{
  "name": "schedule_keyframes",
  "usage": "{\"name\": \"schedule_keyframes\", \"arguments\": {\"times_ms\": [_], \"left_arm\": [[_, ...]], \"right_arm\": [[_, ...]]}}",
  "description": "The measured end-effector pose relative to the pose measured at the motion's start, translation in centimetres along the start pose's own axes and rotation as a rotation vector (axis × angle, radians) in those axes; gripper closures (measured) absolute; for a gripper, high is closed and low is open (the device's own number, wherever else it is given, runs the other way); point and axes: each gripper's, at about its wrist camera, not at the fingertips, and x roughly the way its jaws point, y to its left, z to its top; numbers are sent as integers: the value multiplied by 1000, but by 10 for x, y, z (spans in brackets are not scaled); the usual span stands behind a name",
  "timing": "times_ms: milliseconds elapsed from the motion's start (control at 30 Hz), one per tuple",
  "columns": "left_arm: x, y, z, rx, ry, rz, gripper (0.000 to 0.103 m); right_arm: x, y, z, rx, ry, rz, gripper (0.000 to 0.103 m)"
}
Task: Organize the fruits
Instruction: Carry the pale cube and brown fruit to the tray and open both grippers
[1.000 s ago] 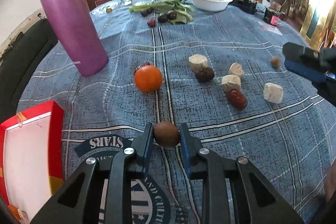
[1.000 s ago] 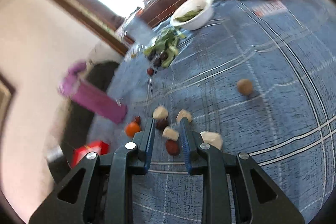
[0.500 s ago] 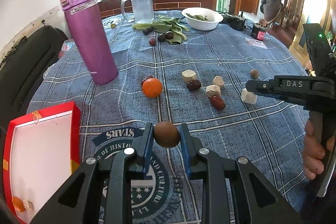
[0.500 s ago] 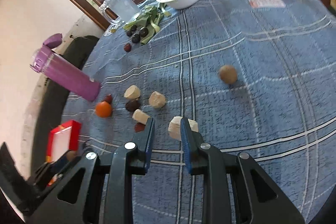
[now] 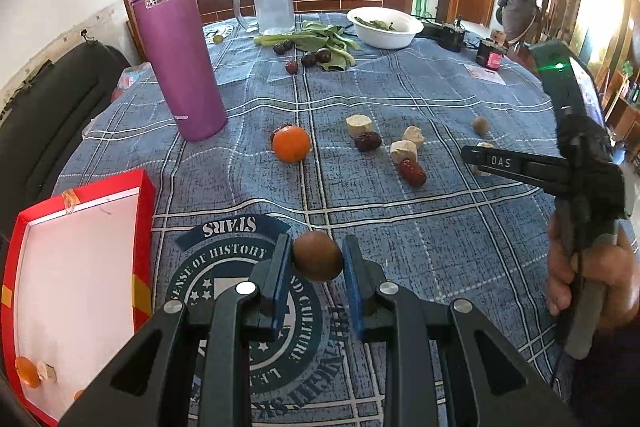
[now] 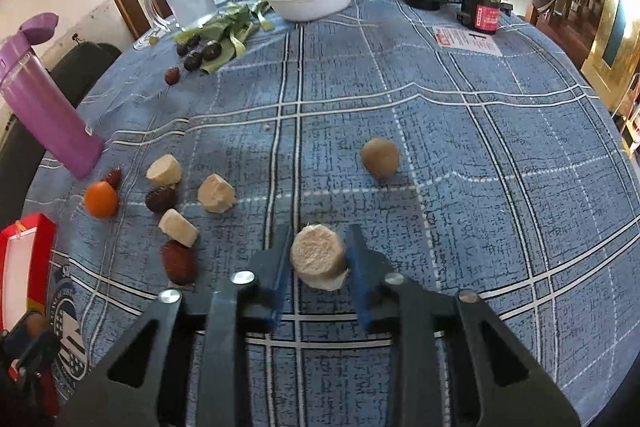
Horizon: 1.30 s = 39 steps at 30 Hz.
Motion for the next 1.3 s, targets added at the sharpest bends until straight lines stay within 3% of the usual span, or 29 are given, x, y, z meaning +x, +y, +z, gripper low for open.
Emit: {"name": "schedule_keyframes", "arguments": {"times_ms": [200, 333, 467, 667, 867, 1100, 1300], "left_arm": [[-13, 6, -3, -20, -20, -1, 79], [-31, 20, -7, -48, -50, 7, 79], [-52, 43, -14, -78, -88, 39, 79], [-71, 98, -27, -161, -115, 142, 79], [-73, 160, -45, -270, -106, 260, 79], [-67, 204, -68, -327, -70, 358, 79], [-52, 222, -80, -348, -8, 366, 79]], "right_arm": [[-8, -15, 1, 95, -25, 88, 75], [-32, -11, 0, 86, -142, 149, 75], [-42, 5, -8, 87, -143, 291, 74], [-62, 99, -41, -91, -73, 464, 74], [-74, 206, -69, -293, -23, 557, 74], [-70, 284, -101, -442, 19, 560, 74], [-49, 319, -122, -515, 89, 495, 74]]}}
